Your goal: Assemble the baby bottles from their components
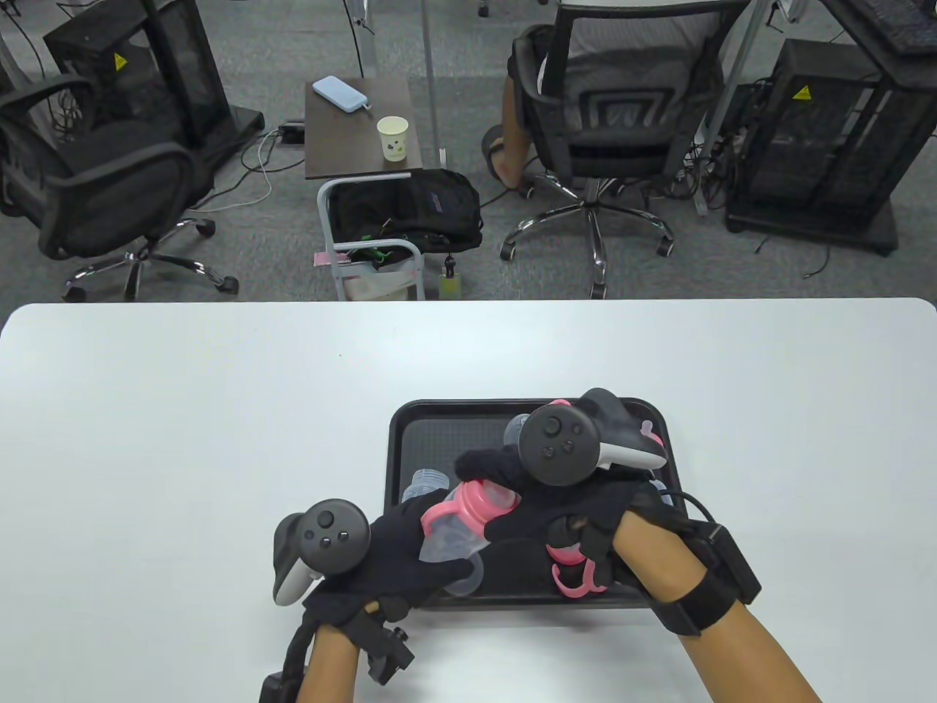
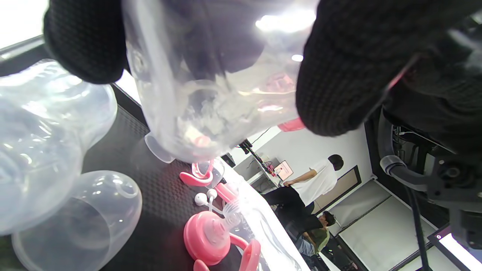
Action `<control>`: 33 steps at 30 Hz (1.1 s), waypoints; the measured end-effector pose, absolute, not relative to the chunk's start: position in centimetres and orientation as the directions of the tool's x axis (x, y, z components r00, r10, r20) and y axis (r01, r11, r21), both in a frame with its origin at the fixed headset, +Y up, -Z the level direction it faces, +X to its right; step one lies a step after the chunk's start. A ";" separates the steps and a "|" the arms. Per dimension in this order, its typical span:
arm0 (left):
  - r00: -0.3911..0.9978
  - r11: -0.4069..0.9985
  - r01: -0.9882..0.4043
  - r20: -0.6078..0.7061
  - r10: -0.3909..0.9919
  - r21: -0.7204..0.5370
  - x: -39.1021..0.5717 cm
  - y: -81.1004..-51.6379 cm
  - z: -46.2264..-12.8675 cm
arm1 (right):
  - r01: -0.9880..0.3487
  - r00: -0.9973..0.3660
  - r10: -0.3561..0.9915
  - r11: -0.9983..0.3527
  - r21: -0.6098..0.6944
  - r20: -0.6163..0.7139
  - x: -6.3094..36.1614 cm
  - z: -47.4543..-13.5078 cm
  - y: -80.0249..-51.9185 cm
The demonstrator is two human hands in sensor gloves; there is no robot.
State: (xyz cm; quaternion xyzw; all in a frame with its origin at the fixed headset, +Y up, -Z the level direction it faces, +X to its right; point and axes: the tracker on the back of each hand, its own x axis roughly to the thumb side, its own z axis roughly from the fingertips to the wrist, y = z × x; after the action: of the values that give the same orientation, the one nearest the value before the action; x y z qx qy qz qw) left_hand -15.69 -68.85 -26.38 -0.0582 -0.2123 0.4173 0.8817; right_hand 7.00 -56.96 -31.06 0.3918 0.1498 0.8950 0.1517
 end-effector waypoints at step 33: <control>0.524 0.549 -0.826 0.188 0.831 -0.126 -21.3 -68.7 -26.7 | -0.265 -0.716 0.375 -0.926 0.268 0.588 8.2 -40.7 -55.9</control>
State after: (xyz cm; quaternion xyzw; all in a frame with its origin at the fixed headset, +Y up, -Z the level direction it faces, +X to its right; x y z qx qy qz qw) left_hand -21.30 -68.73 -26.69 -0.0107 -0.1135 0.4746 0.8728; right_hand 8.22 -55.90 -40.71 0.3344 0.0827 0.9227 0.1734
